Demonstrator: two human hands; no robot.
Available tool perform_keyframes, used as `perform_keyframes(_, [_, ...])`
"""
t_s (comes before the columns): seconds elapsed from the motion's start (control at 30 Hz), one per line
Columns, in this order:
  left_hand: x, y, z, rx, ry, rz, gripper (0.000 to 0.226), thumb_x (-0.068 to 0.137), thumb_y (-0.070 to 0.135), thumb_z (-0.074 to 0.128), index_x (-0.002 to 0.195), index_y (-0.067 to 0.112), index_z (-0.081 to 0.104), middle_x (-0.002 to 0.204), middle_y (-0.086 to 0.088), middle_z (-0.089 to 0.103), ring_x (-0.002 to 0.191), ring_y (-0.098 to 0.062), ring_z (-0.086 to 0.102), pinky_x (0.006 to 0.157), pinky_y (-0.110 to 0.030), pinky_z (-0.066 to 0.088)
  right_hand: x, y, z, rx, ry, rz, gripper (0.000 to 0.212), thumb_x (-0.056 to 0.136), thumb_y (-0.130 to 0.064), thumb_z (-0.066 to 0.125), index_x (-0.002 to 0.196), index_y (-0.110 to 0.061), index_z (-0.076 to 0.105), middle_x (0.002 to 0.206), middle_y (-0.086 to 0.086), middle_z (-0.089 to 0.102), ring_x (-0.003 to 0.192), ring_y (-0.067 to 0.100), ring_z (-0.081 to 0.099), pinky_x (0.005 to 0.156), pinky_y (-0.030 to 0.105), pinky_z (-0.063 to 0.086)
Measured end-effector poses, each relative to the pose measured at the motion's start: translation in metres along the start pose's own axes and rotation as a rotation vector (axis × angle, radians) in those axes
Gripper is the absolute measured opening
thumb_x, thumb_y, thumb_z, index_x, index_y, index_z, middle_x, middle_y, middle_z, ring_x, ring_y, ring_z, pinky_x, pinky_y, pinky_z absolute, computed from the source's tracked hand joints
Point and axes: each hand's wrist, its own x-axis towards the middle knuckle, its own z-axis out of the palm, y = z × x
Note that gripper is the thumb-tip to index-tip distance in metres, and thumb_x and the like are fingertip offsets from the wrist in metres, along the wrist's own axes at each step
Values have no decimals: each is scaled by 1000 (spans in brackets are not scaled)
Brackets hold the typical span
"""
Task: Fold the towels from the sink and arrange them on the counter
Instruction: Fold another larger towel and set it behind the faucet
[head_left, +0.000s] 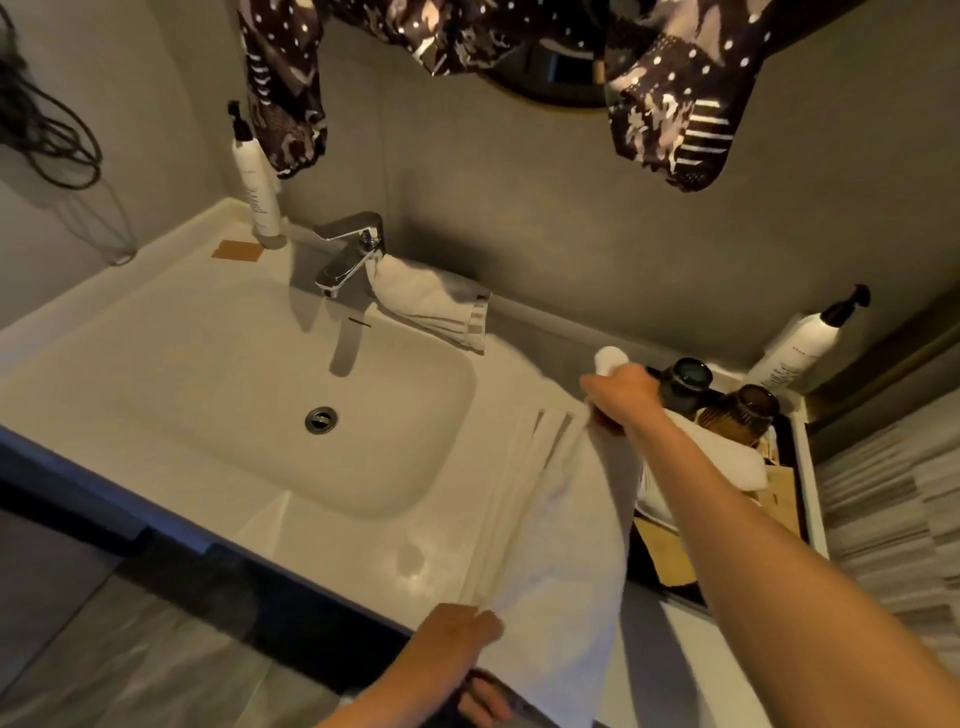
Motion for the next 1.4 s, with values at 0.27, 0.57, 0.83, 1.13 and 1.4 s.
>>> perform_keyframes(0.27, [11,-27,-38,1020,334,67,44,97,55,36,78,20,54,81,3,55,76,-18,54,73,-31,46,-36,26,103,-82,-203,-116,39,97,-38,43,74,-8,53,81,8,63,82,29,61,65,32,42])
perform_keyframes(0.57, [59,-19,-26,1560,246,1046,29,99,36,35,101,18,57,104,0,58,93,-20,50,84,-38,43,-114,112,97,-280,220,-471,14,92,-12,47,93,-13,61,88,3,59,78,22,54,66,35,45])
perform_keyframes(0.83, [78,-72,-45,1992,42,969,85,83,32,69,152,12,25,158,-17,29,147,-36,25,117,-54,14,-205,218,72,-665,-115,-797,65,90,-65,44,128,-14,58,138,8,54,127,27,51,107,42,34])
perform_keyframes(1.13, [50,-76,-41,1513,180,1118,75,54,14,93,121,19,61,123,-5,69,111,-24,67,92,-35,53,-224,257,91,-710,-187,-871,100,64,-34,86,148,-11,36,154,11,36,142,28,34,115,48,31])
perform_keyframes(1.4, [0,-116,-49,1094,159,740,18,91,37,63,103,45,53,102,20,68,92,-1,65,78,-33,54,-268,276,91,-168,-251,-724,47,91,-28,57,137,-37,50,143,-16,50,133,3,44,113,24,31])
